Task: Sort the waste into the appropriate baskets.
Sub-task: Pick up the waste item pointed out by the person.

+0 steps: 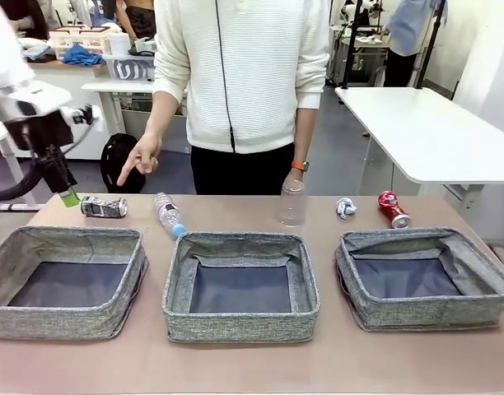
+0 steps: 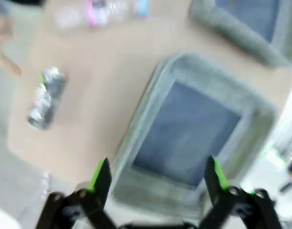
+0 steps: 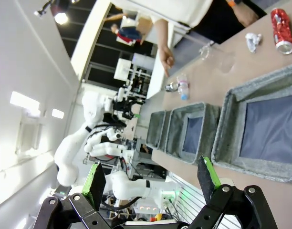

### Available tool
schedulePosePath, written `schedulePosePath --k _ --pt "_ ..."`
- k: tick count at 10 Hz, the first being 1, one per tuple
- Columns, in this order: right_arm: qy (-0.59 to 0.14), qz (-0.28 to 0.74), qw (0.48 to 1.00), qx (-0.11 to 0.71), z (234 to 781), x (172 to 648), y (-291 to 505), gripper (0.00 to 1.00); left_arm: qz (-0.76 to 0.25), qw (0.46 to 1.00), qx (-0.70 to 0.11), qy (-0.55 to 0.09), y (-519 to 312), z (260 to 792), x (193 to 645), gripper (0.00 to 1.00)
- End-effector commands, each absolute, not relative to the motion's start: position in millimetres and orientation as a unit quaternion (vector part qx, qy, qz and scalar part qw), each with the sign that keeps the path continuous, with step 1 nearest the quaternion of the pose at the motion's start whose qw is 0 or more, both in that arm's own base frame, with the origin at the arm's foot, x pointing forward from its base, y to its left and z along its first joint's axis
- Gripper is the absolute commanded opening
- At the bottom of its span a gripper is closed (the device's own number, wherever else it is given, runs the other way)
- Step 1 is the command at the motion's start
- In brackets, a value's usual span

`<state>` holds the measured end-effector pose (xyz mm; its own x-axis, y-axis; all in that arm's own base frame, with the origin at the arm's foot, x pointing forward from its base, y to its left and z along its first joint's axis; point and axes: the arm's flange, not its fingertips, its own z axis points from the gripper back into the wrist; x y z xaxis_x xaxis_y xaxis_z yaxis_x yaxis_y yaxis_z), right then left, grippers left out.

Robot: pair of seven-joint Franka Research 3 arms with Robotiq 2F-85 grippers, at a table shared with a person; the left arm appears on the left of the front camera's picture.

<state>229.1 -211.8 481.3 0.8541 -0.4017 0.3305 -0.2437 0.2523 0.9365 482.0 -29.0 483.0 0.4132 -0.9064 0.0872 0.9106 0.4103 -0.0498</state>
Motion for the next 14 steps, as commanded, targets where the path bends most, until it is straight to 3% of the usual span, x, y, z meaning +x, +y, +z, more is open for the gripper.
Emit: schedulePosePath --k 1,2,4,5,7,8,9,11,14 --pt "-0.278 -0.042 0.740 0.612 484.3 231.4 -212.8 1.00 -0.649 0.734 0.110 0.169 -26.8 487.4 541.6 1.00" --pt "-0.278 -0.042 0.740 0.612 484.3 231.4 -212.8 1.00 -0.687 0.700 0.119 0.155 -24.6 479.3 555.9 1.00" --pt "-0.278 -0.042 0.740 0.612 484.3 231.4 -212.8 1.00 -0.703 0.699 0.125 -0.036 -23.4 478.0 572.9 1.00" --pt "-0.278 -0.042 0.740 0.612 484.3 231.4 -212.8 1.00 -0.647 0.748 0.084 0.123 -24.8 464.7 560.8 1.00" --pt "-0.278 -0.042 0.740 0.612 484.3 231.4 -212.8 1.00 -0.647 0.748 0.084 0.123 -24.8 464.7 560.8 1.00" --pt "-0.278 -0.042 0.740 0.612 484.3 231.4 -212.8 1.00 -0.672 0.726 0.113 0.095 -27.9 468.9 573.5 1.00" --pt "-0.278 -0.042 0.740 0.612 484.3 231.4 -212.8 1.00 -0.672 0.728 0.138 0.013 -24.2 462.7 585.2 1.00" --pt "-0.278 -0.042 0.740 0.612 484.3 231.4 -212.8 1.00 -0.697 0.704 0.120 -0.064 -6.0 446.6 604.3 1.00" --pt "-0.278 -0.042 0.740 0.612 484.3 231.4 -212.8 1.00 -0.700 0.706 0.044 -0.092 24.3 423.9 618.2 1.00"
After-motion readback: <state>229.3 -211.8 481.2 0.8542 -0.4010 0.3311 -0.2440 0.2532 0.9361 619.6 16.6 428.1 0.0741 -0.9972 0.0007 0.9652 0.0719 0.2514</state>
